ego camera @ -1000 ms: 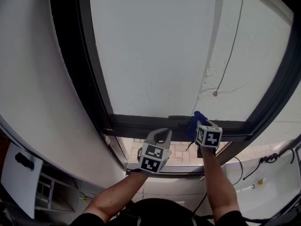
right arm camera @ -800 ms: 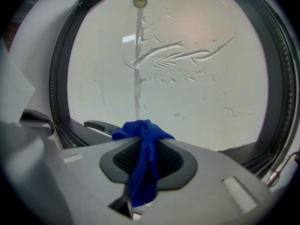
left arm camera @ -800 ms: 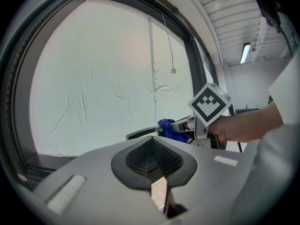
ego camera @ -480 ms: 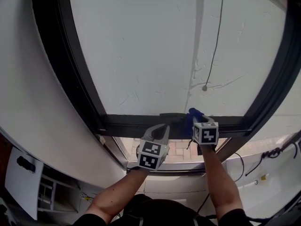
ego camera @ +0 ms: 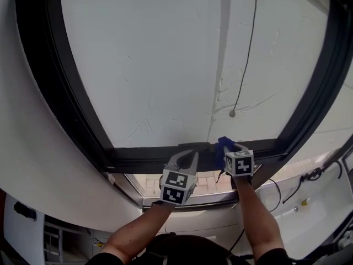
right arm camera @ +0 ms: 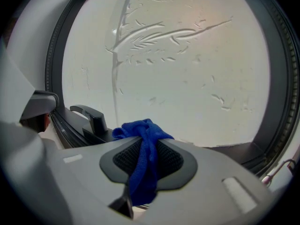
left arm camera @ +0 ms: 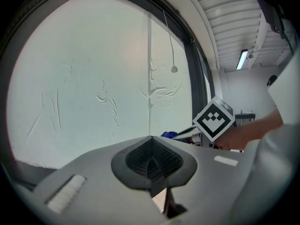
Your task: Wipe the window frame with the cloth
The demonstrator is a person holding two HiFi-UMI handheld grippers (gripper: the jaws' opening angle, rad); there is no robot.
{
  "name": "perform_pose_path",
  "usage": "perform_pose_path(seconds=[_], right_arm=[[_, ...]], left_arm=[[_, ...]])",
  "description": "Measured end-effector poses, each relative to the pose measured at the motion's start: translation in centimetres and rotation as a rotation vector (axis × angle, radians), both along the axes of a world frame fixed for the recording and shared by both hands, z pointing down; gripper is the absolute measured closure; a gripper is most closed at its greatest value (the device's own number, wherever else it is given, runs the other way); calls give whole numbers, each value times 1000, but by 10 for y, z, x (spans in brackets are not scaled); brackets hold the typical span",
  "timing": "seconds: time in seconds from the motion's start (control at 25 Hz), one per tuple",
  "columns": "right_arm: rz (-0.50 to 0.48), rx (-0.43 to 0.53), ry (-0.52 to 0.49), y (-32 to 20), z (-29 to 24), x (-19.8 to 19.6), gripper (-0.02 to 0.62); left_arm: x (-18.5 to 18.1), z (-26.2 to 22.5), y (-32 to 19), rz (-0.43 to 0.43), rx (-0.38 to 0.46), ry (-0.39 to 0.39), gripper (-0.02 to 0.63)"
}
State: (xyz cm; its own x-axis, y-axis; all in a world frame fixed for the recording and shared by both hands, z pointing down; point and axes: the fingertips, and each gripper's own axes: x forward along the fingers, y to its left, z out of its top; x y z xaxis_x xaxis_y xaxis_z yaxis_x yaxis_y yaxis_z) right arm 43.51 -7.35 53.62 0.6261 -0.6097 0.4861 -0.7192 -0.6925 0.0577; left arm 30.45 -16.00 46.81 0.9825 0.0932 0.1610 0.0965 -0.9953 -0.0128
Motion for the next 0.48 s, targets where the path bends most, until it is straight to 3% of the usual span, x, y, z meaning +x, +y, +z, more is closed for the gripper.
perform_pose_path(seconds=[0.28,0.48], right_arm=[[37,-7,23,10,-2,9,497],[117,-21,25,49,0,36,497]], left_arm=[[16,-9,15,100,-21,26,614],[28,-3,35,150,-21,20,614]])
